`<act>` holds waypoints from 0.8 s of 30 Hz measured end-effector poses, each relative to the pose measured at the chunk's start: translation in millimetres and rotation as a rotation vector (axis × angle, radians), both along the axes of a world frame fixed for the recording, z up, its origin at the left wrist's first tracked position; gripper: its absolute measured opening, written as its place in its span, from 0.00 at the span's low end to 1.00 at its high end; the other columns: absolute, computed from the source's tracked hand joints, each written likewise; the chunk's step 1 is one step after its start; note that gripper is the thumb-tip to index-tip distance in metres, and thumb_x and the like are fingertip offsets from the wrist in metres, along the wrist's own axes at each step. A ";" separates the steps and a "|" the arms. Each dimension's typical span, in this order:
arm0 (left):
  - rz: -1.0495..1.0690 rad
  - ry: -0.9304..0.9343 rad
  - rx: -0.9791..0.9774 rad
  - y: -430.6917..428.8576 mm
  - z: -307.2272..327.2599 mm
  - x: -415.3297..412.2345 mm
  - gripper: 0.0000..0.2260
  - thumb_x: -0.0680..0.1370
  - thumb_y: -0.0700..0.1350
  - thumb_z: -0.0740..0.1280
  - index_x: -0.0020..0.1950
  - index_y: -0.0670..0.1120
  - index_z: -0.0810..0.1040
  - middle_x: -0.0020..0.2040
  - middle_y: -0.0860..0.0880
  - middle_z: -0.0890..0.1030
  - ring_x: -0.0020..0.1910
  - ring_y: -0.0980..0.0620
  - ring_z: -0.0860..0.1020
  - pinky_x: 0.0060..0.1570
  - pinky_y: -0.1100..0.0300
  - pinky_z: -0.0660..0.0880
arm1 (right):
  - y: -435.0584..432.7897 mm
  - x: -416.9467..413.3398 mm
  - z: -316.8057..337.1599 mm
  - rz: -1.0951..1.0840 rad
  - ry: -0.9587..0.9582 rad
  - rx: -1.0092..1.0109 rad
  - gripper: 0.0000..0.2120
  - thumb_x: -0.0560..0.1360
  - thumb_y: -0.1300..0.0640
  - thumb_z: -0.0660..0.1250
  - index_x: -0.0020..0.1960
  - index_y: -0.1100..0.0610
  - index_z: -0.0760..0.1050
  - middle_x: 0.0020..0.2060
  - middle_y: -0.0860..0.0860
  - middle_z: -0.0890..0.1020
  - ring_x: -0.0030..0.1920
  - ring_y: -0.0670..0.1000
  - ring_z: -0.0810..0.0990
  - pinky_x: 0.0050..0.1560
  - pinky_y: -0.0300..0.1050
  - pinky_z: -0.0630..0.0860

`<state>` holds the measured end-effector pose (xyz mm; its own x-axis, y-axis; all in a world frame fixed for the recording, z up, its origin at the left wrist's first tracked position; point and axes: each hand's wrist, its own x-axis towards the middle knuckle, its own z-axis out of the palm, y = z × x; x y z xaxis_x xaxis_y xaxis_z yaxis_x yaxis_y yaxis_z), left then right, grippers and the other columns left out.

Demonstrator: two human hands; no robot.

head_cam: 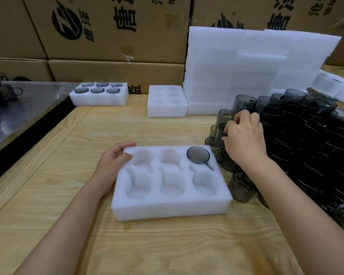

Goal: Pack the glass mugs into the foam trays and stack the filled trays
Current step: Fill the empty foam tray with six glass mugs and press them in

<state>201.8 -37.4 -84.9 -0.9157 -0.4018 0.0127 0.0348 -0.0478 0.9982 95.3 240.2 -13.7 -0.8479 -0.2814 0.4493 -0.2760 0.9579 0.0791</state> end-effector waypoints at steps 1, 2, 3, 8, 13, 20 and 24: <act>0.001 0.001 -0.004 -0.2 -0.5 0.0 0.13 0.77 0.34 0.62 0.56 0.48 0.80 0.42 0.47 0.83 0.36 0.52 0.81 0.33 0.61 0.78 | -0.4 -0.9 1.3 0.013 -0.022 -0.018 0.12 0.75 0.55 0.67 0.55 0.61 0.76 0.57 0.57 0.68 0.57 0.59 0.63 0.55 0.48 0.62; 0.003 0.002 -0.008 -0.6 -0.8 0.1 0.13 0.77 0.34 0.62 0.55 0.48 0.80 0.41 0.48 0.83 0.36 0.52 0.81 0.33 0.61 0.78 | -0.8 -1.4 2.8 0.029 -0.045 -0.048 0.12 0.76 0.54 0.67 0.55 0.61 0.76 0.58 0.56 0.69 0.58 0.58 0.63 0.56 0.47 0.62; 0.003 0.004 -0.009 -0.8 -0.9 0.0 0.13 0.77 0.34 0.62 0.55 0.48 0.80 0.40 0.48 0.83 0.35 0.52 0.81 0.33 0.61 0.78 | -1.3 -1.5 4.6 0.045 -0.065 -0.091 0.12 0.76 0.54 0.67 0.55 0.60 0.77 0.58 0.56 0.69 0.59 0.58 0.63 0.57 0.47 0.62; 0.000 0.006 -0.009 -1.2 -1.4 0.0 0.14 0.77 0.34 0.63 0.55 0.49 0.81 0.42 0.47 0.82 0.38 0.49 0.80 0.38 0.56 0.77 | -11.1 7.0 19.3 0.215 -0.239 -0.441 0.07 0.75 0.55 0.67 0.46 0.59 0.78 0.59 0.52 0.72 0.62 0.56 0.65 0.56 0.39 0.59; -0.003 0.003 -0.001 -0.1 -0.8 -0.1 0.13 0.77 0.34 0.63 0.55 0.48 0.80 0.43 0.46 0.82 0.38 0.49 0.80 0.37 0.56 0.78 | -31.9 19.7 36.8 0.384 -0.521 -0.823 0.10 0.73 0.50 0.70 0.39 0.53 0.72 0.39 0.49 0.79 0.32 0.40 0.75 0.32 0.35 0.68; 0.001 -0.001 -0.018 -1.6 -1.1 -0.7 0.14 0.77 0.34 0.63 0.54 0.50 0.81 0.44 0.46 0.82 0.40 0.48 0.80 0.41 0.54 0.77 | -70.3 20.5 34.9 0.335 -0.672 -0.793 0.20 0.67 0.42 0.73 0.47 0.55 0.69 0.41 0.49 0.76 0.39 0.48 0.75 0.39 0.45 0.74; -0.001 0.007 -0.021 -2.6 -1.6 -0.8 0.15 0.77 0.34 0.63 0.53 0.51 0.81 0.42 0.48 0.82 0.39 0.51 0.81 0.38 0.57 0.78 | -86.1 24.1 31.1 0.369 -0.631 -0.540 0.18 0.67 0.42 0.73 0.47 0.55 0.76 0.36 0.48 0.77 0.35 0.45 0.74 0.31 0.40 0.68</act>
